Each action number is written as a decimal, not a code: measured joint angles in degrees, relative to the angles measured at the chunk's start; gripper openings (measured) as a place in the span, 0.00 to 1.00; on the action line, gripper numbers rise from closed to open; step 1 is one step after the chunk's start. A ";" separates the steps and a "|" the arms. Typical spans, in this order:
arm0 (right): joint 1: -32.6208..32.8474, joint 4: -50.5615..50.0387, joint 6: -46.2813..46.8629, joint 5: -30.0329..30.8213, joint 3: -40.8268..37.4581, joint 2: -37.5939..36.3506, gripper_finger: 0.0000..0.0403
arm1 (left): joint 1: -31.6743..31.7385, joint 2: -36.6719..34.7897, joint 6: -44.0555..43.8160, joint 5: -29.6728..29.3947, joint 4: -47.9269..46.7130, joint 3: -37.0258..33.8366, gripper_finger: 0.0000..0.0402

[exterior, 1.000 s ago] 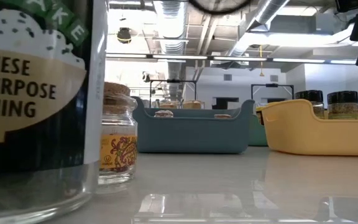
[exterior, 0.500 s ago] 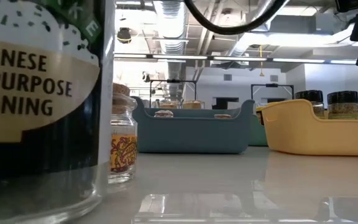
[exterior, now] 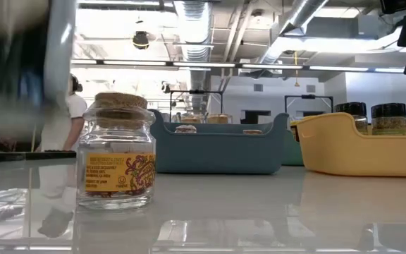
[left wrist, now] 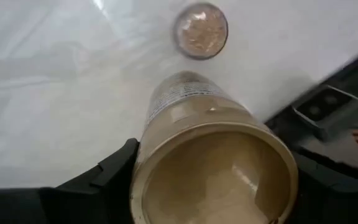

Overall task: Sort spices by type
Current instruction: Put the gold spice bottle into the orange bin, then put the brown spice bottle into the blue bin

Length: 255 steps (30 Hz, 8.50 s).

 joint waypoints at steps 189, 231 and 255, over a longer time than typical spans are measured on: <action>-3.58 3.03 0.92 -0.07 0.02 0.37 0.91 | 56.91 -10.15 59.85 -3.14 32.87 -27.89 0.74; -3.58 3.03 0.50 -0.07 0.02 0.37 0.91 | 56.82 -10.15 59.60 -3.08 39.10 -27.94 0.80; -3.61 3.00 0.55 -0.07 0.02 0.39 0.91 | 56.71 -12.86 66.26 0.36 23.94 -17.28 0.90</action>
